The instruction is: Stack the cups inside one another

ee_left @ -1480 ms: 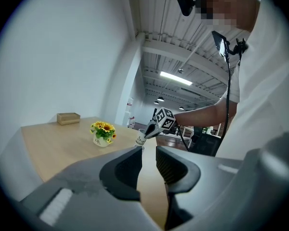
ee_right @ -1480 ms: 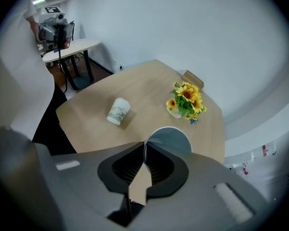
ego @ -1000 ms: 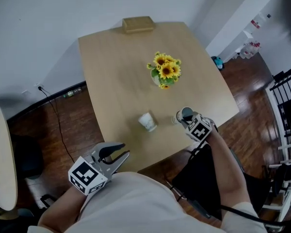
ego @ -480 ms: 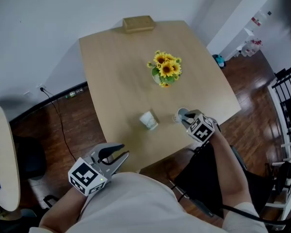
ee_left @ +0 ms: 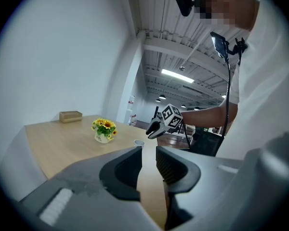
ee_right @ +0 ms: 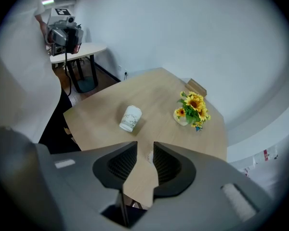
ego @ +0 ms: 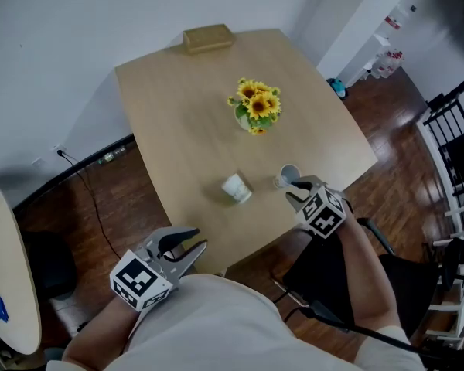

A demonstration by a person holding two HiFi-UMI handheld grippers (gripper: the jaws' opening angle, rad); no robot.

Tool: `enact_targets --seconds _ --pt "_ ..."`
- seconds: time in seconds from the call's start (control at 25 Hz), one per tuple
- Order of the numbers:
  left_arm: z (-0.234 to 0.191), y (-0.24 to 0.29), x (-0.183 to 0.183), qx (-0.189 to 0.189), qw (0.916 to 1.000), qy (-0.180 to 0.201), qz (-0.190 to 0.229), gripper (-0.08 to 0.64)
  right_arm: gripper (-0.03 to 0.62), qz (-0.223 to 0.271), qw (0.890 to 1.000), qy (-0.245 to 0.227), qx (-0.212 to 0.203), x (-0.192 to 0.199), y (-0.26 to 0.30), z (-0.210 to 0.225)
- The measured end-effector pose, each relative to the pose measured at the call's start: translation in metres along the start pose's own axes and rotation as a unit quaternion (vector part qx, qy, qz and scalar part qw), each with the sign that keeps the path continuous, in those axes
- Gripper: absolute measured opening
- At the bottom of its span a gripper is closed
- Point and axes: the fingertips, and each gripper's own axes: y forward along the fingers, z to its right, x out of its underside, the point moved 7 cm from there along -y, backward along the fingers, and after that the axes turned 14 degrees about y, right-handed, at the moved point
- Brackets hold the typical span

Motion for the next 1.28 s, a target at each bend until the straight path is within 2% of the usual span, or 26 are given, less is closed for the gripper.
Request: enact_targets --seconds 0.2,0.36,0.56,0.72,0.84,1.04,1.28 --pt "-0.008 -0.018 0.005 0.015 0.9998 0.016 -0.004 0.098 0.120 0.005 1.000 0.007 -0.008 -0.017 0.000 -0.028" --pt "-0.017 -0.034 0.011 0.023 0.9997 0.009 -0.005 0.098 0.121 -0.002 1.000 -0.008 -0.020 -0.036 0.009 -0.048" --pt "-0.026 -0.054 0.018 0.031 0.9995 0.002 0.005 0.110 0.123 -0.017 0.998 -0.053 -0.042 -0.065 0.035 -0.060" --pt "-0.035 -0.074 0.027 0.027 0.9996 -0.005 0.005 0.110 0.129 -0.038 0.992 -0.104 -0.064 -0.087 0.060 -0.064" --pt "-0.042 -0.086 0.035 0.021 0.9998 -0.006 0.000 0.112 0.150 -0.063 0.982 -0.151 -0.096 -0.099 0.080 -0.068" --pt "-0.055 -0.099 0.045 0.020 0.9997 -0.007 -0.013 0.114 0.158 -0.117 0.959 -0.221 -0.135 -0.111 0.116 -0.067" --pt "-0.068 -0.104 0.052 0.007 0.9994 -0.028 -0.017 0.114 0.163 -0.190 0.920 -0.288 -0.184 -0.116 0.150 -0.069"
